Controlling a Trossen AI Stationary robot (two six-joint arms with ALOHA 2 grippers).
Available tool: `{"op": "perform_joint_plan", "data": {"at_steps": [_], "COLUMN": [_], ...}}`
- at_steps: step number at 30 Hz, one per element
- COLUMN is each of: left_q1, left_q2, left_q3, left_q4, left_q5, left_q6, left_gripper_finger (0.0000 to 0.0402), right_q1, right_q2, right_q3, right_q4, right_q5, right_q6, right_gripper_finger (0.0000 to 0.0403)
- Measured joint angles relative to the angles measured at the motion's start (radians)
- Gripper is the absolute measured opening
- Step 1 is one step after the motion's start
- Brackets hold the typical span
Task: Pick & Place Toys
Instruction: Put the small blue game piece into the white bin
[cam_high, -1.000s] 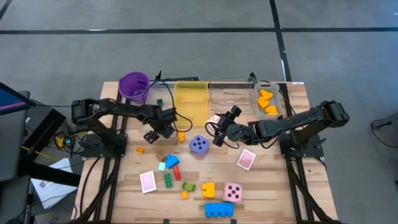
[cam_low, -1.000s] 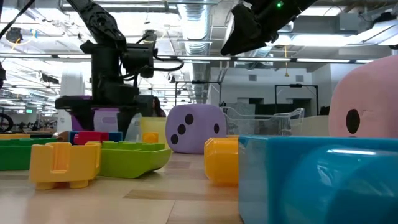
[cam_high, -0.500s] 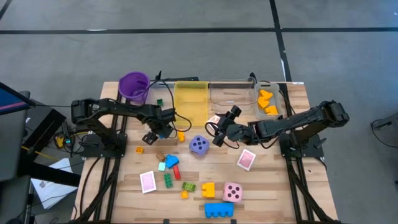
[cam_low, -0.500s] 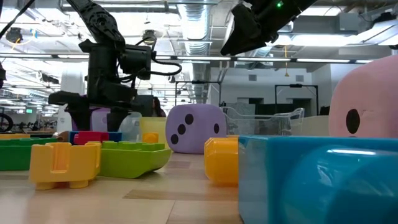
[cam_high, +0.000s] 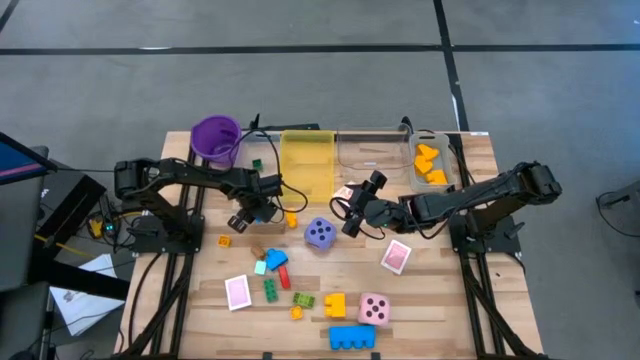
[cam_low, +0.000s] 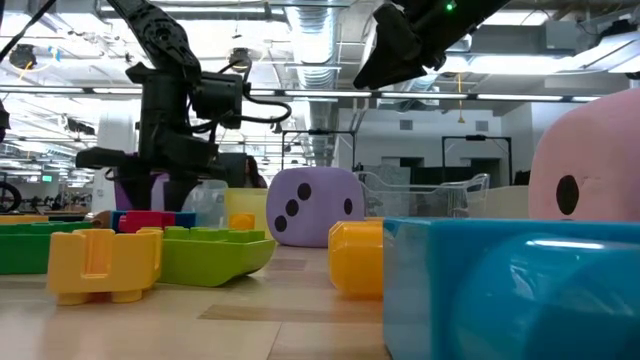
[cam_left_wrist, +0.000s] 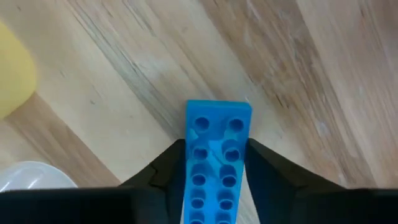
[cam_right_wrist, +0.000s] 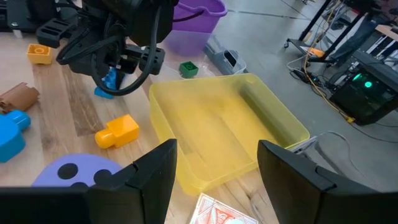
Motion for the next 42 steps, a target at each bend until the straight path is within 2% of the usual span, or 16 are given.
{"op": "perform_joint_plan", "data": {"at_steps": [4,8,17,21,25,29,35,40,42], "left_q1": [-0.001,-0.014,-0.04,-0.028,0.012,0.086,0.192,0.209,0.205], "left_q2": [-0.011,-0.07,-0.352,-0.48,-0.556,-0.561,-0.469,-0.399,-0.392], "left_q3": [-0.001,-0.001,-0.001,-0.001,-0.001,0.0,-0.001,-0.001,-0.001], "left_q4": [0.01,0.031,0.119,0.216,0.322,0.366,0.395,0.464,0.48], "left_q5": [-0.001,-0.001,-0.005,-0.069,-0.167,-0.218,-0.225,-0.37,-0.383], "left_q6": [-0.013,-0.051,-0.187,-0.22,-0.221,-0.218,-0.217,-0.216,-0.216], "left_gripper_finger": [0.0109,0.012,0.0113,0.0123,0.012,0.0119,0.0141,0.0175,0.0188], "right_q1": [0.0,0.0,0.0,0.0,0.0,0.0,0.0,0.0,0.0], "right_q2": [0.0,0.0,0.0,0.0,0.0,0.0,0.0,0.0,0.0], "right_q3": [0.0,0.0,0.0,0.0,0.0,0.0,0.0,0.0,0.0], "right_q4": [0.0,0.0,0.001,0.0,0.0,0.0,0.0,0.0,0.0], "right_q5": [0.0,0.0,-0.001,-0.001,-0.001,-0.006,-0.016,-0.016,-0.016], "right_q6": [0.0,0.0,0.0,0.0,0.0,0.0,0.0,0.0,0.0], "right_gripper_finger": [0.0217,0.0217,0.0217,0.0217,0.0217,0.0217,0.0217,0.0217,0.0217]}}
